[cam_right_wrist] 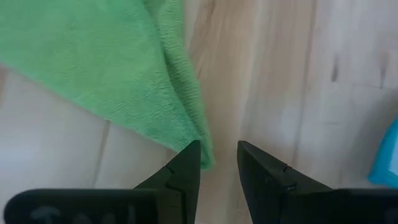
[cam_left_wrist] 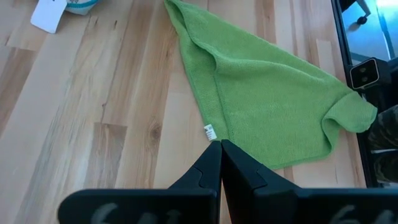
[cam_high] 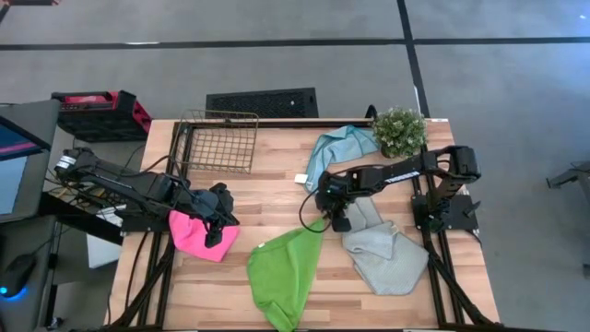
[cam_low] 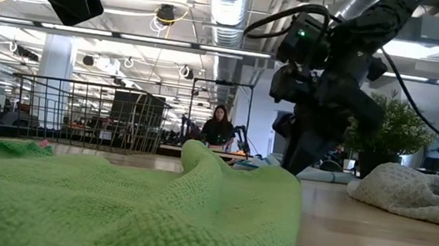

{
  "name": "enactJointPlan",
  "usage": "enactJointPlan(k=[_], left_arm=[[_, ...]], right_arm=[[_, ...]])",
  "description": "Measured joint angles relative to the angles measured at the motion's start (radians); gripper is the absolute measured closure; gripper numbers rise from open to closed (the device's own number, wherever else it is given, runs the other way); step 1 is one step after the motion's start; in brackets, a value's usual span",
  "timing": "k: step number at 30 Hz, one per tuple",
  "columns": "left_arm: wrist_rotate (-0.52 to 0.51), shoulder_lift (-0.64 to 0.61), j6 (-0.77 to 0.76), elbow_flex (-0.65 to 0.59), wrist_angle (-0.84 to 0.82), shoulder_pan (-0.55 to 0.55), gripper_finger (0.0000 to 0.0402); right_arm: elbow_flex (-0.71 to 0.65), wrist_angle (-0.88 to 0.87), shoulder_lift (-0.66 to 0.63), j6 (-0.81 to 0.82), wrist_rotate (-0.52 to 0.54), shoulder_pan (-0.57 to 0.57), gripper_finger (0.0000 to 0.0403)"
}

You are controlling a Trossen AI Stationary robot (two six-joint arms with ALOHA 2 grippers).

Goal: Fold microfiber towels
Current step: Fold the green microfiber cloth

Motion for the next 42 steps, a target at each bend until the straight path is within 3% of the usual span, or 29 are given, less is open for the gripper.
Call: enactJointPlan(k=[5, 11, 23, 27, 32, 38, 42], left_arm=[[0.0, 0.0, 0.0, 0.0, 0.0, 0.0, 0.0401], [0.0, 0.0, 0.0, 0.0, 0.0, 0.0, 0.0401], [0.0, 0.0, -0.009, 0.0, 0.004, 0.0, 0.0401], [0.0, 0.0, -0.012, 0.0, 0.004, 0.0, 0.0401], [0.0, 0.0, -0.085, 0.0, 0.004, 0.0, 0.0401], [-0.002, 0.0, -0.165, 0.0, 0.009, 0.0, 0.0401], [-0.064, 0.005, -0.138, 0.0, 0.013, 0.0, 0.0401]], right_arm=[[0.0, -0.031, 0.0, -0.006, -0.035, 0.004, 0.0274], [0.0, -0.041, 0.017, -0.009, 0.013, 0.003, 0.0274], [0.004, -0.024, 0.056, -0.003, -0.078, 0.018, 0.0277], [0.001, -0.033, 0.042, 0.031, -0.058, 0.019, 0.0304], [-0.002, -0.051, 0.031, 0.111, -0.054, 0.021, 0.0385], [-0.002, -0.079, -0.016, 0.202, -0.05, 0.022, 0.0395], [0.021, -0.141, -0.066, 0.212, -0.043, 0.022, 0.0395]])
